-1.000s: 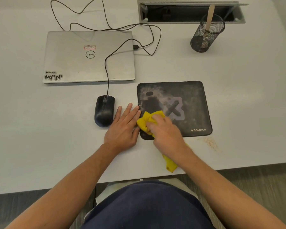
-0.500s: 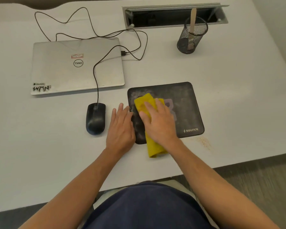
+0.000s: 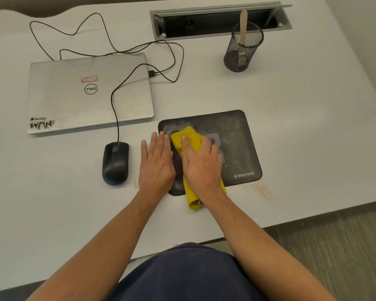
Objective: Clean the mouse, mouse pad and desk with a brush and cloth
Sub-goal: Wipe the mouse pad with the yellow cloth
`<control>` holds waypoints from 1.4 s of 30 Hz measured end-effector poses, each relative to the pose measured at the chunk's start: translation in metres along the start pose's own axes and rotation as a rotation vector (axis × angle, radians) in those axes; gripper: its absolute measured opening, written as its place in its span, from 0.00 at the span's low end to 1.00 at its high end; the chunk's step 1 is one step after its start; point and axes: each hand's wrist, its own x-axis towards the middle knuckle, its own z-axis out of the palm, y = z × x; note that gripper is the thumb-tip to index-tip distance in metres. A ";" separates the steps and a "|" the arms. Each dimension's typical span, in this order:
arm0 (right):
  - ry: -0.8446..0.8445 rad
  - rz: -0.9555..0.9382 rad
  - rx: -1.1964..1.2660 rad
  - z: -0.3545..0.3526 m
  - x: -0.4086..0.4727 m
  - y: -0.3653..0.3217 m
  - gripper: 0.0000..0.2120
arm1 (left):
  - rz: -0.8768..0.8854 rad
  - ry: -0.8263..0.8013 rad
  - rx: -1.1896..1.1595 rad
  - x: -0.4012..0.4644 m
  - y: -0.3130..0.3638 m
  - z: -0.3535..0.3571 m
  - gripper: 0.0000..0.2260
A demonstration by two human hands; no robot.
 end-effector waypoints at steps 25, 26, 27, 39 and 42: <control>0.015 -0.062 -0.036 -0.004 0.021 -0.011 0.24 | 0.024 -0.041 0.059 -0.001 0.000 -0.002 0.27; 0.006 -0.067 -0.051 0.000 0.019 -0.013 0.24 | 0.026 -0.041 0.058 -0.001 0.000 -0.002 0.27; 0.015 -0.071 -0.050 0.002 0.019 -0.009 0.23 | 0.024 -0.039 0.059 -0.001 0.000 -0.002 0.27; 0.055 0.265 0.002 -0.020 0.059 0.101 0.20 | -0.012 -0.020 0.051 -0.001 0.001 0.000 0.24; 0.117 0.246 0.061 -0.025 0.062 0.089 0.19 | 0.000 -0.031 0.046 -0.001 0.001 0.000 0.24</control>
